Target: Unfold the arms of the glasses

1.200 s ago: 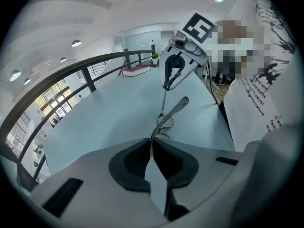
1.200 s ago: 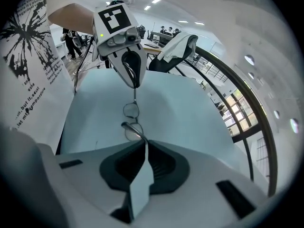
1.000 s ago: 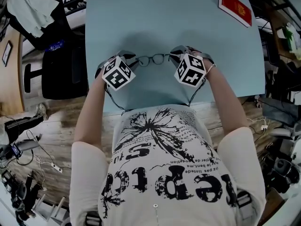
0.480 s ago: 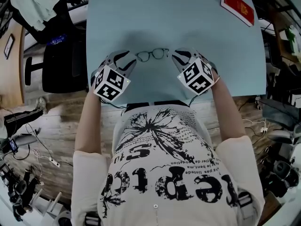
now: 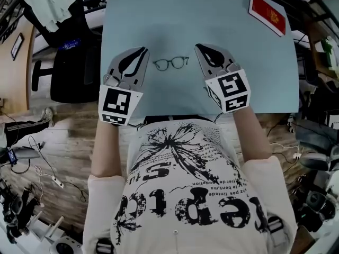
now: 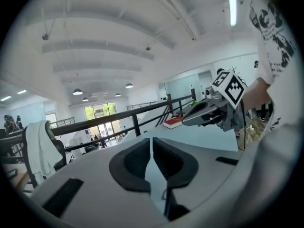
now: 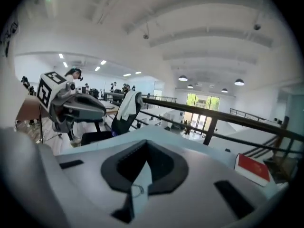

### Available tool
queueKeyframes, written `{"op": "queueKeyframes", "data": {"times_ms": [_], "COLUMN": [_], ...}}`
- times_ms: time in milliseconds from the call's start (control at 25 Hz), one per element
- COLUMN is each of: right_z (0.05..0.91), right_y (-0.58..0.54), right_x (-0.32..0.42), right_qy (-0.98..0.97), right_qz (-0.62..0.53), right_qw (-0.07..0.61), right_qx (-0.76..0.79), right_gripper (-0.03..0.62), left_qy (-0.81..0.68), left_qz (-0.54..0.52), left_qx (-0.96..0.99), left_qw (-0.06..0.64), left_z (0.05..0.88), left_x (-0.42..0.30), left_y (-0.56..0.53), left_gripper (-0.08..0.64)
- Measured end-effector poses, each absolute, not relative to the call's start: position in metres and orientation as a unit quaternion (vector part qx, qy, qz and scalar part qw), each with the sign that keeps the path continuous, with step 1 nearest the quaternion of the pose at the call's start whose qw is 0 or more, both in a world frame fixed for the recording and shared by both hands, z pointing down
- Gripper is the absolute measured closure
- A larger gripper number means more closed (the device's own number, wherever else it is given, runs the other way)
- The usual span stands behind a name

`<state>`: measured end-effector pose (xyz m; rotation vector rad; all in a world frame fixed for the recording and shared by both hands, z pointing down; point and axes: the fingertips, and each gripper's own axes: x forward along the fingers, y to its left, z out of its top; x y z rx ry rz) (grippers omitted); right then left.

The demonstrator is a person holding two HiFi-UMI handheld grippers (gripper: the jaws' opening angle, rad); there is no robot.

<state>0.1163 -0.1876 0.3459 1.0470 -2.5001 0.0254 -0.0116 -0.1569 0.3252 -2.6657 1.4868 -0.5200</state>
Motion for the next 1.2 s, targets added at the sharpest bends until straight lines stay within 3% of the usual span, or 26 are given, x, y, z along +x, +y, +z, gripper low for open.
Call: {"op": "queueKeyframes", "data": {"times_ms": [240,480,1200], "right_z": [0.293,0.284,0.282], "right_y": [-0.175,-0.167,-0.175], "right_x": [0.115,0.112,0.122], "right_qy": [-0.906,-0.903,-0.887], "right_qz": [-0.056,-0.054,-0.069], "right_qw": [0.106,0.071,0.078], "right_qx": [0.405,0.420,0.449], "right_gripper": [0.581,0.583,0.584], "left_qy": [0.539,0.558,0.569], "left_qz": [-0.066,-0.036,-0.016], "left_qx": [-0.839,-0.828,-0.822], "left_qw": [0.038,0.047,0.031], "left_z": [0.267,0.255,0.255], "left_x": [-0.020,-0.037,-0.043], "left_y": [-0.147,-0.141,-0.153], "left_gripper": [0.539,0.541,0.541]}}
